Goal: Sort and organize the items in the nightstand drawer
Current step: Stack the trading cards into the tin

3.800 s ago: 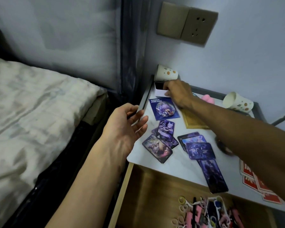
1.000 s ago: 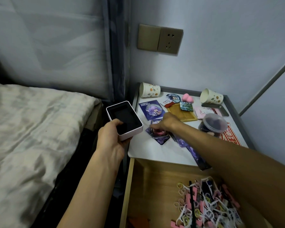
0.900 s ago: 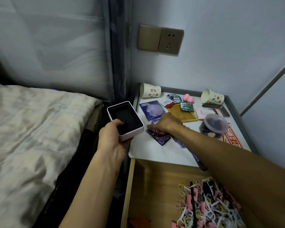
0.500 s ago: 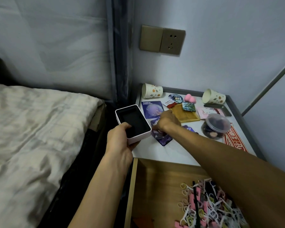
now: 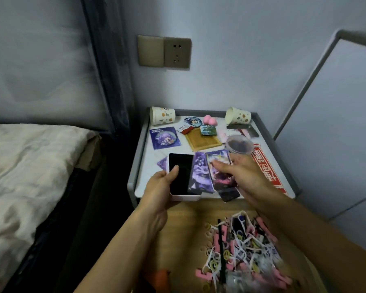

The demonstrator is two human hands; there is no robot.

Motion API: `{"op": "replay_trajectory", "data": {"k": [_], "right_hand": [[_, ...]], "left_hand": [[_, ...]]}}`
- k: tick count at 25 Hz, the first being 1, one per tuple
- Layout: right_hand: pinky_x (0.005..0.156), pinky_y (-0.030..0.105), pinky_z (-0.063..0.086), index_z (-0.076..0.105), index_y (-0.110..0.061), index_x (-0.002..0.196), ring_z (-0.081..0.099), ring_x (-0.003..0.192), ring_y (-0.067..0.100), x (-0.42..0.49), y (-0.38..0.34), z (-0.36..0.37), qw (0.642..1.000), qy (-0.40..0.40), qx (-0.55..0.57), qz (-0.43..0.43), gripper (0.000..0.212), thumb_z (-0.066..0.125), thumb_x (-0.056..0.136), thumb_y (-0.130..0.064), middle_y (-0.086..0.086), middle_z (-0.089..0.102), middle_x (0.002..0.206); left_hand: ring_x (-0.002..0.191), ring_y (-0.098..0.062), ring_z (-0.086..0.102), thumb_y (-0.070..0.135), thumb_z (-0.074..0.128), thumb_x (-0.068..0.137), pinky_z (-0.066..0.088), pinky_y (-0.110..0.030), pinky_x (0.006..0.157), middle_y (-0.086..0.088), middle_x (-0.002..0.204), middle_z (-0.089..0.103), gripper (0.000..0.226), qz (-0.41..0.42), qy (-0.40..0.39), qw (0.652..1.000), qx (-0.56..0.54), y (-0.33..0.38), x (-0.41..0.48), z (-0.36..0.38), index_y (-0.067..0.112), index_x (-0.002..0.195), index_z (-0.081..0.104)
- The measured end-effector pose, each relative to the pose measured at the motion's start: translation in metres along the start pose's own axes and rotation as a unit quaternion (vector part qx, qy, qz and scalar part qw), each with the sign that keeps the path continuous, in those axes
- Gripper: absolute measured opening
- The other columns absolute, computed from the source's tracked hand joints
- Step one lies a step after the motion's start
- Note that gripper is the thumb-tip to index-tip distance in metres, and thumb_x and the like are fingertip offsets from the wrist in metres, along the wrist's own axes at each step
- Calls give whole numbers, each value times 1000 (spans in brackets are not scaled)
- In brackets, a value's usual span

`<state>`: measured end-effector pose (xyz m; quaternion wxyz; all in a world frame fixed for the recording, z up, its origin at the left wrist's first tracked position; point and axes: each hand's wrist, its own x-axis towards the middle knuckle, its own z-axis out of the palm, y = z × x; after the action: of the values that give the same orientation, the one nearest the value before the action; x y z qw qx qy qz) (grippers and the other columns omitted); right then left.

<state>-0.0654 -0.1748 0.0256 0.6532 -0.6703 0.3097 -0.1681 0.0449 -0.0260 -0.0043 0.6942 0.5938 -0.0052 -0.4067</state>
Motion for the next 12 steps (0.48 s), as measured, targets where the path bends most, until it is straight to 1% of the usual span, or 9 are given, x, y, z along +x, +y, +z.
{"op": "replay_trajectory", "data": {"k": [2, 3, 4, 6, 7, 8, 9, 12], "right_hand": [[85, 47, 54, 68, -4, 104, 71, 93, 36, -9, 11, -13, 1000, -17, 24, 11, 13, 62, 94, -10, 15, 75, 98], [90, 50, 53, 68, -4, 105, 70, 97, 37, -10, 14, -17, 999, -19, 33, 13, 14, 62, 94, -9, 15, 74, 100], [93, 51, 54, 68, -4, 106, 70, 97, 36, -10, 15, -18, 999, -19, 36, 17, 15, 62, 94, -8, 15, 75, 99], [92, 50, 55, 68, -4, 106, 72, 93, 31, -10, 22, -25, 999, -26, 29, 32, 14, 62, 93, -7, 13, 76, 96], [91, 50, 55, 68, -5, 105, 73, 91, 30, -10, 23, -29, 999, -28, 19, 36, 13, 62, 93, -7, 12, 76, 95], [90, 50, 56, 68, -5, 104, 73, 91, 30, -8, 24, -32, 999, -30, 11, 36, 12, 63, 93, -6, 13, 76, 95], [89, 49, 56, 69, -5, 103, 73, 91, 30, -7, 23, -35, 999, -30, 8, 36, 12, 63, 93, -6, 13, 76, 94], [88, 46, 58, 70, -5, 102, 73, 90, 31, -3, 22, -44, 999, -24, 4, 44, 12, 66, 91, -8, 12, 76, 93]], "left_hand": [[81, -20, 70, 31, 57, 96, 53, -34, 73, -7, 95, 76, 27, 6, -47, 998, 40, -20, -6, 19, 9, 110, 66], [87, -22, 69, 31, 55, 97, 52, -38, 78, -8, 99, 75, 29, 7, -62, 997, 47, -25, -9, 24, 9, 112, 66], [90, -24, 69, 31, 54, 98, 52, -42, 83, -10, 101, 75, 30, 4, -69, 996, 50, -28, -10, 25, 8, 114, 65], [100, -31, 68, 31, 54, 98, 50, -51, 93, -14, 107, 73, 35, -13, -72, 996, 47, -32, -11, 34, 6, 120, 64], [106, -34, 67, 32, 53, 98, 48, -53, 96, -15, 110, 72, 37, -19, -76, 996, 44, -33, -10, 39, 6, 123, 63], [108, -35, 66, 34, 53, 98, 48, -53, 96, -14, 111, 72, 39, -19, -82, 996, 44, -33, -11, 41, 7, 124, 63], [106, -34, 66, 35, 52, 98, 50, -51, 94, -14, 111, 72, 40, -17, -85, 995, 47, -33, -11, 43, 8, 124, 63], [95, -28, 68, 35, 51, 98, 55, -44, 83, -14, 110, 72, 40, -6, -81, 995, 52, -34, -10, 50, 7, 124, 62]]}}
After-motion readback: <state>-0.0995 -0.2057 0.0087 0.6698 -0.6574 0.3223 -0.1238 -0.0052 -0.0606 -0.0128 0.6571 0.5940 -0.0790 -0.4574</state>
